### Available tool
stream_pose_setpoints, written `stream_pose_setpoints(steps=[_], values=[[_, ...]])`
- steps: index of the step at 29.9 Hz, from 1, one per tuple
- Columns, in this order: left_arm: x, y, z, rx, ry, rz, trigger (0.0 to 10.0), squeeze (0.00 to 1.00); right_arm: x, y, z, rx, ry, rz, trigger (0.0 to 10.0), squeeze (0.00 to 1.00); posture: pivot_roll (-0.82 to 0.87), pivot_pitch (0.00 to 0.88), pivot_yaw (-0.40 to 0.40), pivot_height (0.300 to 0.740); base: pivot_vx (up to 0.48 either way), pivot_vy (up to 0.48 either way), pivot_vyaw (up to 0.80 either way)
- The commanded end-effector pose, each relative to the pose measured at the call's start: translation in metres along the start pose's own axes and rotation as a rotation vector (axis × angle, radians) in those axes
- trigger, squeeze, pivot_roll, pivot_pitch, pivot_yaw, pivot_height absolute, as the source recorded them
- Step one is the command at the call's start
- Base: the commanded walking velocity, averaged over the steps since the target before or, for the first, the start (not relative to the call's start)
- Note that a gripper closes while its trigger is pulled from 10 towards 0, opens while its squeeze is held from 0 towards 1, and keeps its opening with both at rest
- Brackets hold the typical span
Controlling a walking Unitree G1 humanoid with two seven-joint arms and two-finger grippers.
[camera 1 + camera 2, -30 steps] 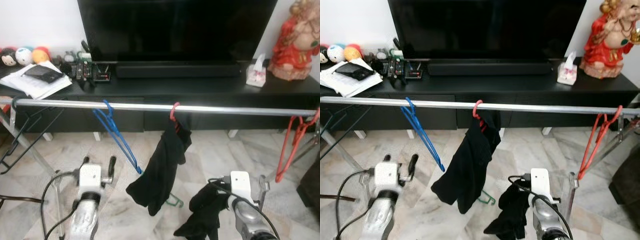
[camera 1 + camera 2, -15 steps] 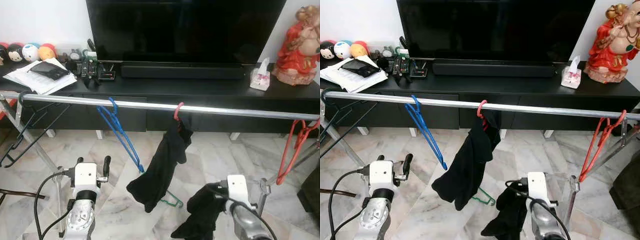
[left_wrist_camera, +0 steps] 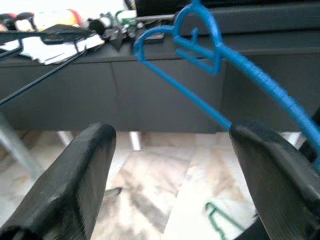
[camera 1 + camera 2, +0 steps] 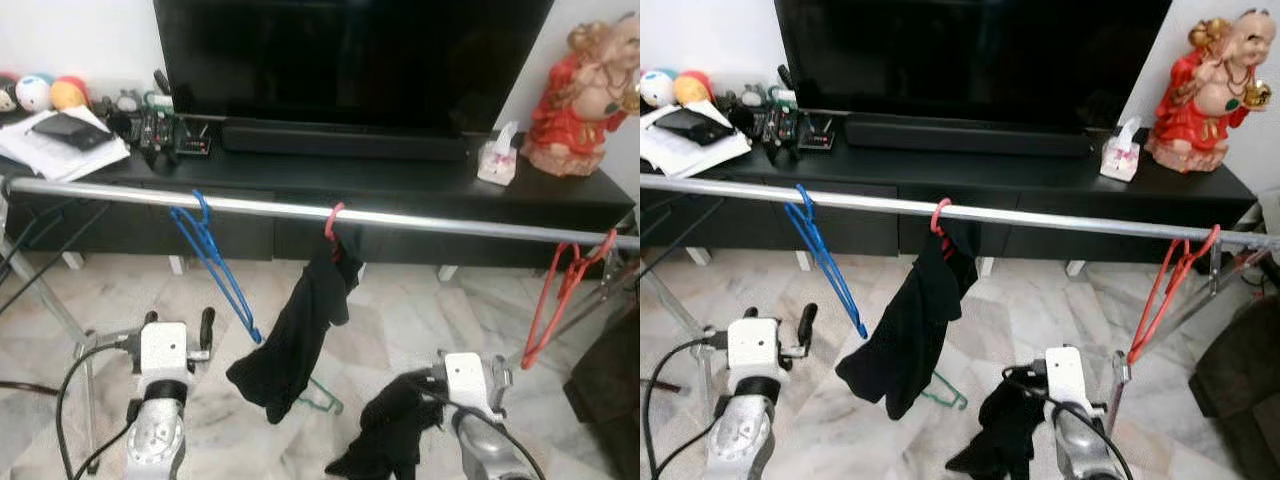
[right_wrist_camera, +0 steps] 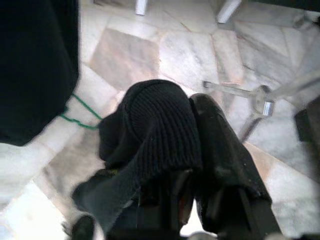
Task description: Hang hanger
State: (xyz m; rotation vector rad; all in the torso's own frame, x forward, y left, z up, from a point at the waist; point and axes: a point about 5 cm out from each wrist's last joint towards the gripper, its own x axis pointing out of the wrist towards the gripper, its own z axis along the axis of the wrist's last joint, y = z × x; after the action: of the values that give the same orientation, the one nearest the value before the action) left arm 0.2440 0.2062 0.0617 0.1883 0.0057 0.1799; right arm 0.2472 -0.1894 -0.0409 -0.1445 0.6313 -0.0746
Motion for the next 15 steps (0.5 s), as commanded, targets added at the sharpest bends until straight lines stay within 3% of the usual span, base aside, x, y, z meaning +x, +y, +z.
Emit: stream_pose_setpoints(steps=[1,9,15], values=[[0.000,-0.009,0.003,-0.012,0.002,-0.028,10.0,0.00,-0.001,-0.011,0.001,-0.003,-0.018,-0.029,10.0,0.00,-0.02,0.043,-0.092,0.740,0.000,-0.330,0.00],[0.005,-0.012,0.012,-0.019,-0.007,-0.048,10.0,0.00,-0.003,-0.015,-0.007,0.007,0.009,-0.035,10.0,0.00,-0.01,0.057,-0.093,0.740,0.000,-0.041,0.00],[0.005,-0.008,0.018,-0.010,-0.019,-0.046,10.0,0.00,-0.003,-0.007,-0.009,0.009,0.019,-0.007,10.0,0.00,0.00,0.061,-0.091,0.740,0.000,0.000,0.00]])
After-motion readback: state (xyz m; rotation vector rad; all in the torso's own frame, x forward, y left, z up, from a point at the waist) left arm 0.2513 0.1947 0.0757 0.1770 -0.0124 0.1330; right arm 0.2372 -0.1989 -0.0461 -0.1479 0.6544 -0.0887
